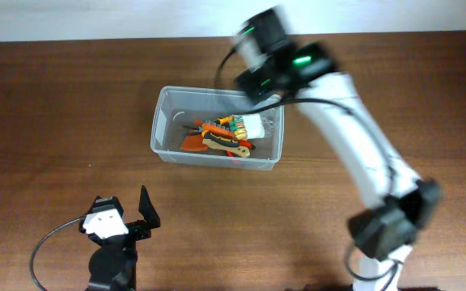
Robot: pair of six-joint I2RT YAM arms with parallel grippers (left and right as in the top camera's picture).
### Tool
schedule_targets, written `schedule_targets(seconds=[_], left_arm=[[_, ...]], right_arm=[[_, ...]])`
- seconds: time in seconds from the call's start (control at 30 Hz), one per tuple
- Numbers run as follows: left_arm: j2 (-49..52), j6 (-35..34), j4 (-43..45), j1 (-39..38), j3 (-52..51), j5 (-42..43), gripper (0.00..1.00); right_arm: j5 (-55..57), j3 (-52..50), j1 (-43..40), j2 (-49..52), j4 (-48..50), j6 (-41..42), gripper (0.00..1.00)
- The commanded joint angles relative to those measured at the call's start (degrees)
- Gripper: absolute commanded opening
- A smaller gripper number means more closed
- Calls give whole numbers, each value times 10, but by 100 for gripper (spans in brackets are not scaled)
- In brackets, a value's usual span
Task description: Pack container
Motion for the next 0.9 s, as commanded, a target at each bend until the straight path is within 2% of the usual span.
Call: schedule_targets(seconds=[0.0, 0.1, 0.3, 0.87], left_arm=[[-3, 5, -1, -2, -2, -2, 99], [-3, 5, -1, -2, -2, -2, 99], [-3, 5, -1, -2, -2, -2, 99], [-3, 5, -1, -2, -2, -2, 99]], right_arm=[[18, 10, -64, -35, -9, 66, 99], [14, 10, -130, -38, -11, 81, 99], [14, 10, -187, -37, -15, 80, 99], [14, 10, -211, -37, -15, 80, 99]])
